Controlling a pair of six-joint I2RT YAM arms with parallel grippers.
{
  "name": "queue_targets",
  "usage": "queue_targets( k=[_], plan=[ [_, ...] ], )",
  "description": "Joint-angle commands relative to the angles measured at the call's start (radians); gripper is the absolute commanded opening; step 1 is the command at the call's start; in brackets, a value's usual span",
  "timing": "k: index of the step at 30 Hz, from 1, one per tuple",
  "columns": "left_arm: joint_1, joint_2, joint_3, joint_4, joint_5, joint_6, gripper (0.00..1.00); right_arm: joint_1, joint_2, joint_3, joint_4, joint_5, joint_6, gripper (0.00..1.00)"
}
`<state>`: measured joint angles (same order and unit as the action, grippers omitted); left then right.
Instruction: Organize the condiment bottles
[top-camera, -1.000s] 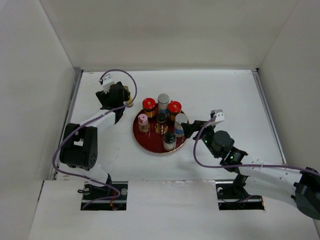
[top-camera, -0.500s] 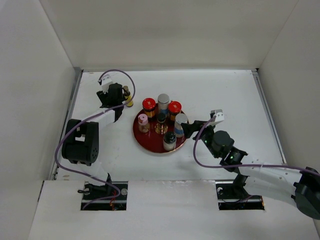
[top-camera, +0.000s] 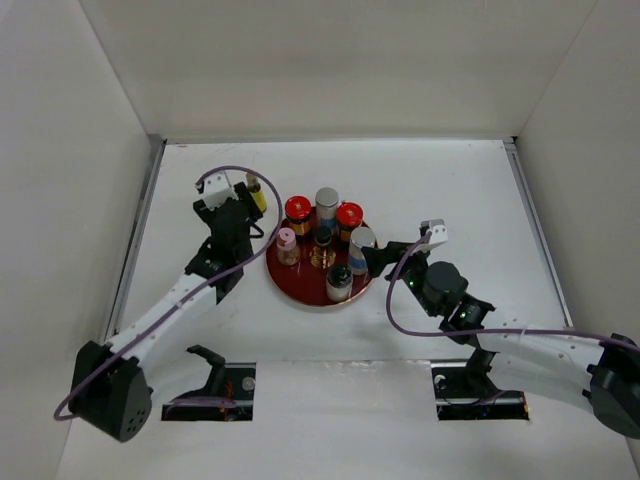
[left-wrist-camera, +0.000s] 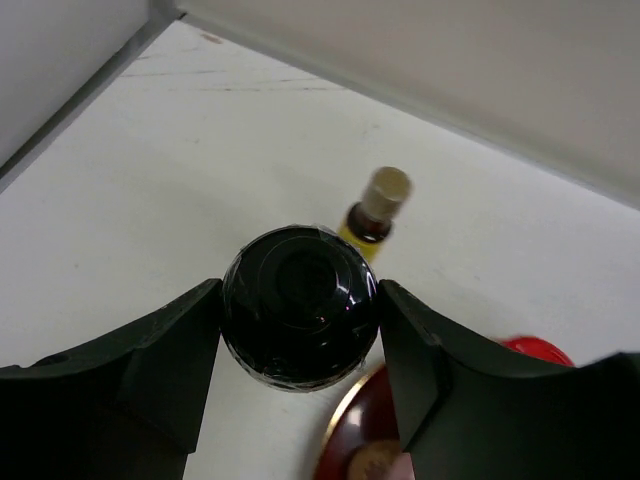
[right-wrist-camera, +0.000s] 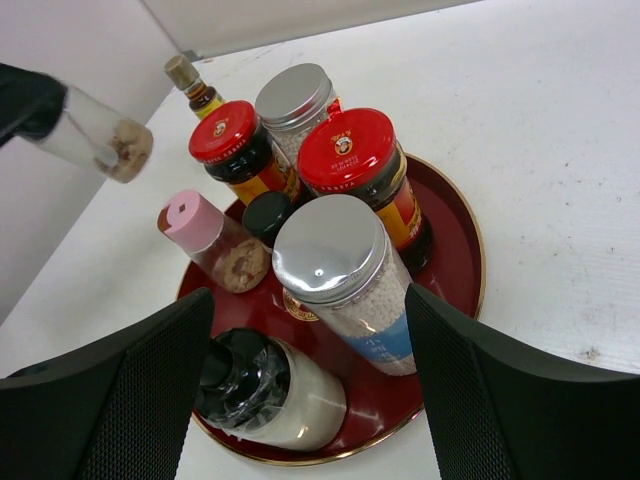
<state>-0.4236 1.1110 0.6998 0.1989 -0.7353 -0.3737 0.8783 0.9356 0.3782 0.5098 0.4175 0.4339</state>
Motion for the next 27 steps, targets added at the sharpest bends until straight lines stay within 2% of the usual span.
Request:
queue_targets(
  k=[1,5,9,13,17,23,27],
  plan=[
    [-0.071,-0.109,-0.011,-0.114,-0.059,0.027,0.39,0.004,-0.012,0.019,0.056,-0.014,-0.001,0.81],
    [-0.158,-0.288,0.021,-0.257,-0.082,0.016,0.37,0.007,-0.004,0.024,0.064,-0.003,-0.014,0.81],
    [-0.272,-0.365,0.115,-0.317,-0.069,0.027,0.37,0.007,0.003,0.025,0.055,-0.005,-0.009,0.81],
    [-0.436,-0.318,0.148,-0.299,-0.023,0.065,0.38,0.004,-0.011,0.019,0.061,0.007,-0.012,0.81],
    [-0.560,-0.235,0.089,-0.215,0.025,0.116,0.38,0.000,-0.037,0.011,0.056,0.010,-0.009,0.81],
    [-0.617,-0.165,0.004,-0.122,0.037,0.078,0.37,-0.006,-0.029,0.011,0.056,0.021,-0.012,0.81],
    [-0.614,-0.116,-0.020,-0.073,0.060,0.070,0.37,-0.011,-0.014,0.011,0.061,0.017,-0.003,0.81]
  ],
)
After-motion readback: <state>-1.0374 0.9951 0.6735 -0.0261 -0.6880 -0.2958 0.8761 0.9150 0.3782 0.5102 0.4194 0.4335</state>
